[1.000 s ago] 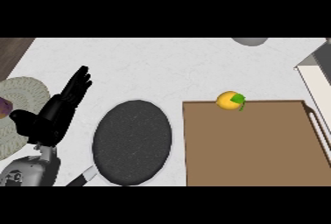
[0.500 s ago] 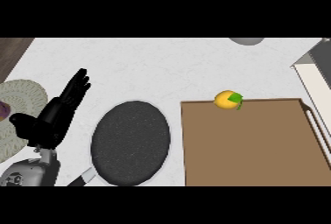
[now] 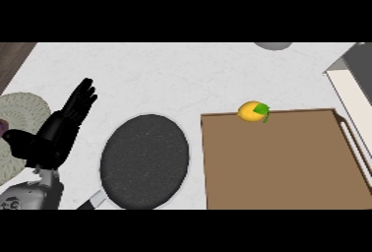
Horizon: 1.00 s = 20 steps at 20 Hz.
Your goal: Pick the eggplant from the tray and place it in the tiered shelf
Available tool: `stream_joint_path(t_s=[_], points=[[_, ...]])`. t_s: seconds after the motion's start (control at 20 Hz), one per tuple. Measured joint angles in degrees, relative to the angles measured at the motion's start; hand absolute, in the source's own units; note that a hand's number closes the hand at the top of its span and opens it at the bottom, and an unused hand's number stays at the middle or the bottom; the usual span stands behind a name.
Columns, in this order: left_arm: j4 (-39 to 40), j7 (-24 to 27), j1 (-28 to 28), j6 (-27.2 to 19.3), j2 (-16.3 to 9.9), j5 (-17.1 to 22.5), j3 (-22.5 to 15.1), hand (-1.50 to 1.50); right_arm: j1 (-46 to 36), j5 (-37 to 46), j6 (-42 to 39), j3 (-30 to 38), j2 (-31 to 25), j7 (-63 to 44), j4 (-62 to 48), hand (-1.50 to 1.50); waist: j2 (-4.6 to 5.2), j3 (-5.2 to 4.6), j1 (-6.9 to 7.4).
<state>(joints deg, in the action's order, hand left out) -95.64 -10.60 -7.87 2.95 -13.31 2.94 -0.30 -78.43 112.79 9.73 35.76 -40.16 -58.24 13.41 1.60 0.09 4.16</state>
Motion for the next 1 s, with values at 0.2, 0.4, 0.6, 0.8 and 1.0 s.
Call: stream_joint_path(t_s=[0.2,0.4,0.6,0.8,1.0], points=[[0.4,0.3,0.2,0.5,-0.3,0.1,0.4,0.0,0.6,-2.0,-1.3,1.9,0.7,-0.1,-1.7,1.5,-0.05,0.0,-0.22],[0.3,0.1,0.2,0.3,-0.1,0.1,0.6,0.0,2.3,-2.4,-1.1,2.5,1.2,-1.8,-1.0,1.5,-0.15,-0.01,-0.5],[0.5,0.4,0.8,0.6,-0.4,0.2,1.2,0.0,4.2,0.1,-1.1,1.0,0.7,-5.1,1.3,1.5,-0.24,-0.05,-0.74],[0.6,0.8,1.1,0.5,-0.4,0.2,1.5,0.0,6.7,2.8,-6.3,0.3,-0.3,-7.7,0.3,-1.5,-0.55,-0.23,-1.61],[0.9,0.6,1.1,0.2,-0.1,0.0,1.5,0.0,5.5,2.5,-16.9,1.7,-1.3,-6.5,-3.8,-1.5,-0.96,-0.32,-2.13]])
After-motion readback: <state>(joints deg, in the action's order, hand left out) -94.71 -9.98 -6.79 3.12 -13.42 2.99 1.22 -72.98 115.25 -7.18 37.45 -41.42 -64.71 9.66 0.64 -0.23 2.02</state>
